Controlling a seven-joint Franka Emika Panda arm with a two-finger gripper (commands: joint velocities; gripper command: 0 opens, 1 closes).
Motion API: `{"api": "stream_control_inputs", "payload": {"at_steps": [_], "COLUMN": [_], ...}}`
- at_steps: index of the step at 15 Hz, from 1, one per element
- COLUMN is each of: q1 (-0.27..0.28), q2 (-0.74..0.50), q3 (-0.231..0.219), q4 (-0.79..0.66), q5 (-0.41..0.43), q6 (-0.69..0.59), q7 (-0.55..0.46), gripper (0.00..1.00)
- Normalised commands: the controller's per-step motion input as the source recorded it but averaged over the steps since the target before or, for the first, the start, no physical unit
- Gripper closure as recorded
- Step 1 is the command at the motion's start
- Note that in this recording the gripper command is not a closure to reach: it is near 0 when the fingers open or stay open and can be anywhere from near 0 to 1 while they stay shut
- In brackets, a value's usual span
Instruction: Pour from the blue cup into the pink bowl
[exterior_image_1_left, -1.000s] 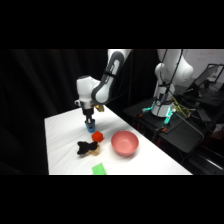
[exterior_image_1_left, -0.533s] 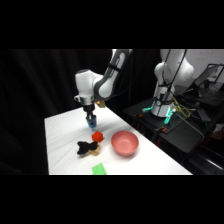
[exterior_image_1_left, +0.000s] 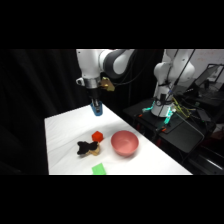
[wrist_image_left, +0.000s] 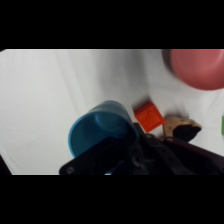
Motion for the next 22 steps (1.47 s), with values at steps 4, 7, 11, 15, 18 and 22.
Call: {"api": "stream_control_inputs", "payload": {"at_steps": [4, 7, 11, 15, 18, 22], "q1": [0.133, 0.129, 0.08, -0.017, -0.113, -0.195], "q2": [-0.33, -0.25, -0.2, -0.11, 0.0, 0.14], "q3": [0.243, 0.217, 0.164, 0.073, -0.002, -0.07], "q4": [-0.24, -0.24, -0.25, -0.17, -0.05, 0.13], "q5": [-0.053, -0.002, 0.326, 0.685, 0.746, 0.469], "q6": [-0.11, 0.01, 0.12, 0.08, -0.16, -0.52], "q7": [0.21, 0.16, -0.16, -0.59, -0.85, -0.84], "gripper": [0.11, 0.11, 0.11, 0.11, 0.11, 0.11]}}
